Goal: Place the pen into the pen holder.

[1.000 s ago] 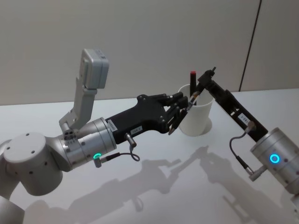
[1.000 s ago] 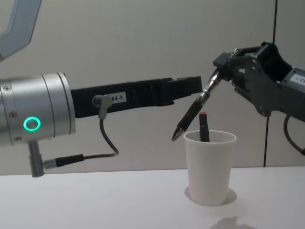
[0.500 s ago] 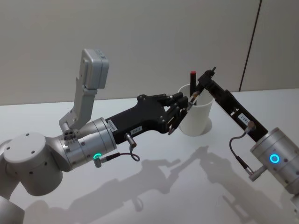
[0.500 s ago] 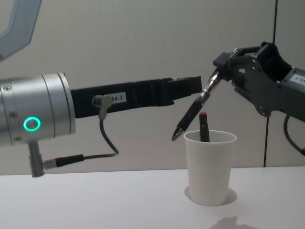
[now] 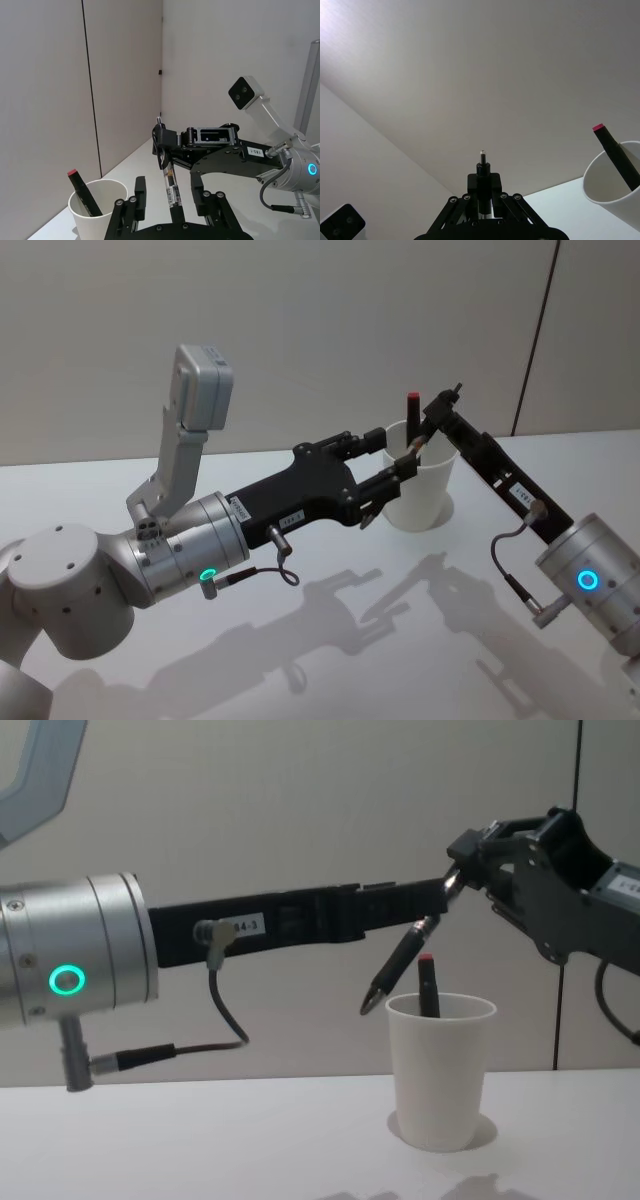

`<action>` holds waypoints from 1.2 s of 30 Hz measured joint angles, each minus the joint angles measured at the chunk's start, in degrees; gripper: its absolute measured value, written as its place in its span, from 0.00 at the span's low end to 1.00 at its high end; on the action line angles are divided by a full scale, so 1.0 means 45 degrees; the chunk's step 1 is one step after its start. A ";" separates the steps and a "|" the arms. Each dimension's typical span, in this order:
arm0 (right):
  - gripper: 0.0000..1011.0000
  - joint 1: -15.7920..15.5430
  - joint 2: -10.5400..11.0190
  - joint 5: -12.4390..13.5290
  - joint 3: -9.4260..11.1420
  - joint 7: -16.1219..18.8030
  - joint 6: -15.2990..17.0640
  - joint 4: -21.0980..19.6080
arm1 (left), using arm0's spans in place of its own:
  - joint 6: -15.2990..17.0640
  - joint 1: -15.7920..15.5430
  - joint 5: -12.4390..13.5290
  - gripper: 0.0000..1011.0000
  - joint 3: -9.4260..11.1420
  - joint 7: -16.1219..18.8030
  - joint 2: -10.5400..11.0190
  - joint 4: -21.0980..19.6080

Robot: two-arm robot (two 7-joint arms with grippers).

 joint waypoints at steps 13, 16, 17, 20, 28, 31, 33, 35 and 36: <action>0.15 0.0077 0.0024 -0.0107 0.0012 0.0034 -0.0079 0.0032 | 0.0000 0.0000 0.0001 0.90 0.0000 0.0004 0.0000 0.0000; 0.15 0.0217 0.0046 -0.0377 0.0063 0.0084 -0.0257 0.0130 | 0.0000 0.0000 0.0001 0.98 0.0001 0.0004 0.0000 0.0000; 0.15 0.0270 0.0055 -0.0446 0.0083 0.0097 -0.0300 0.0166 | 0.0000 0.0000 0.0001 0.99 0.0001 0.0004 0.0001 0.0000; 0.15 0.0482 0.0077 -0.0788 0.0154 0.0150 -0.0512 0.0307 | 0.0000 0.0000 0.0001 0.99 0.0001 0.0004 0.0001 0.0000; 0.15 0.1101 0.0114 -0.1841 0.0338 0.0311 -0.1031 0.0760 | -0.0001 0.0000 0.0001 0.99 0.0000 0.0005 0.0000 0.0000; 0.15 0.1532 0.0119 -0.2538 0.0438 0.0450 -0.1296 0.1100 | 0.0000 0.0000 0.0001 0.99 0.0000 0.0004 0.0001 0.0000; 0.15 0.1789 0.0114 -0.2960 0.0487 0.0543 -0.1446 0.1317 | -0.0001 0.0000 0.0001 0.99 0.0000 0.0004 0.0000 0.0000; 0.15 0.1999 0.0103 -0.3300 0.0516 0.0627 -0.1561 0.1492 | -0.0001 0.0000 0.0001 0.99 0.0000 0.0005 0.0000 0.0000; 0.15 0.2090 0.0098 -0.3448 0.0528 0.0668 -0.1607 0.1569 | -0.0001 0.0000 0.0001 0.99 0.0000 0.0005 0.0000 0.0000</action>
